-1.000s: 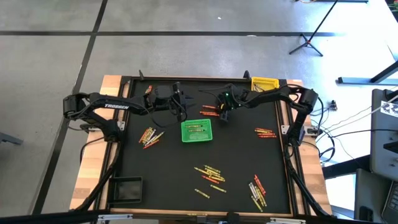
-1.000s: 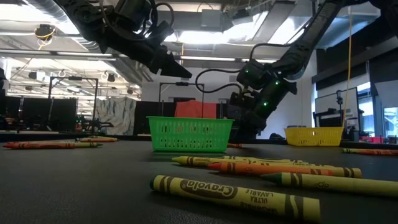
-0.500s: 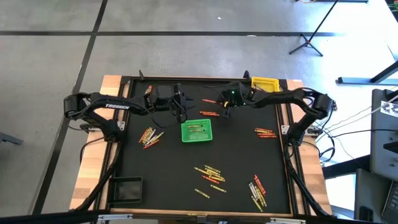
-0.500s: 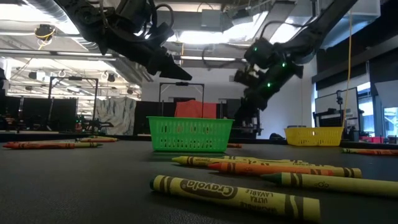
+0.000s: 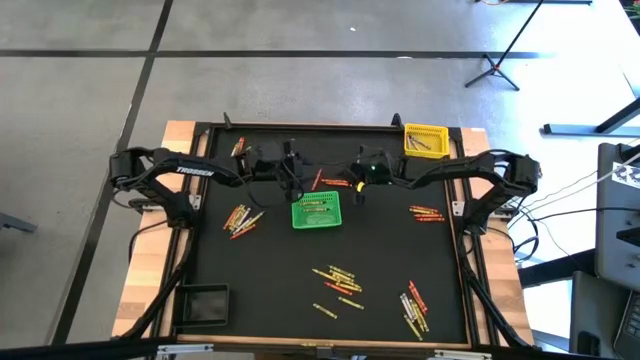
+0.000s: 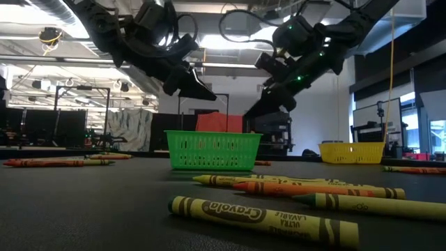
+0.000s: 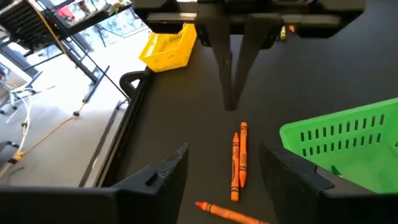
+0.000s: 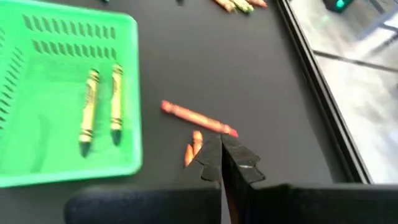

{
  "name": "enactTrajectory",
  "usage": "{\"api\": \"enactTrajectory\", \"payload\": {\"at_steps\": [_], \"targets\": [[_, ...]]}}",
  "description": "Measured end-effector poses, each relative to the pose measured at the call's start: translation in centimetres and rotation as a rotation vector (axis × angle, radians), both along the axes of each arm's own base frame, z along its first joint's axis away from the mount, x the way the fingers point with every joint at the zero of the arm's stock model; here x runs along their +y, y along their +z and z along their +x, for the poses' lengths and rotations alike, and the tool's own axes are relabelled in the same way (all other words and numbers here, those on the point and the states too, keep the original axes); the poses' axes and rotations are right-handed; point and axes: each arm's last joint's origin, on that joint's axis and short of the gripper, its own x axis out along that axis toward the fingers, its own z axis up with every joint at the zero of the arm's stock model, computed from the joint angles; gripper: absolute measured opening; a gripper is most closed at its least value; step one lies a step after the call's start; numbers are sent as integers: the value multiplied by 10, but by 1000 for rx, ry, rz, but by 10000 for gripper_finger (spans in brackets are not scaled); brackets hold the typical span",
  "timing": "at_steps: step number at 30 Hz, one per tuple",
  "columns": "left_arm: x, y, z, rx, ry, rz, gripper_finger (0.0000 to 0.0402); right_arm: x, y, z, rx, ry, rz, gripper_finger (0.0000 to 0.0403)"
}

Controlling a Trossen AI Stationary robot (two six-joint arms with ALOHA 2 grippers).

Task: Sort crayons
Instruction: Put the orange crayon into the black bin

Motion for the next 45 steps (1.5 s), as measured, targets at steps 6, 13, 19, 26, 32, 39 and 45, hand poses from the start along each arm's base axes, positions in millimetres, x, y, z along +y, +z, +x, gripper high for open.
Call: {"api": "enactTrajectory", "payload": {"at_steps": [6,13,19,26,32,39,45], "targets": [[3,2,0,-23,48,-1,179,-8,-4,-5,35,-72,46,0],[21,-3,-10,-10,167,-133,179,-14,-4,-8,28,-124,86,56],[39,-11,-22,-11,329,-353,179,-16,-4,-9,26,-130,87,134],[41,-33,-21,95,418,-487,179,-16,-4,-8,26,-129,87,165],[46,-46,-6,218,518,-527,179,-16,-4,-8,26,-130,86,166],[51,-55,7,306,544,-542,179,-15,-5,-9,41,-130,91,166],[53,-64,10,332,548,-550,179,-15,-6,-10,50,-130,93,166]]}}
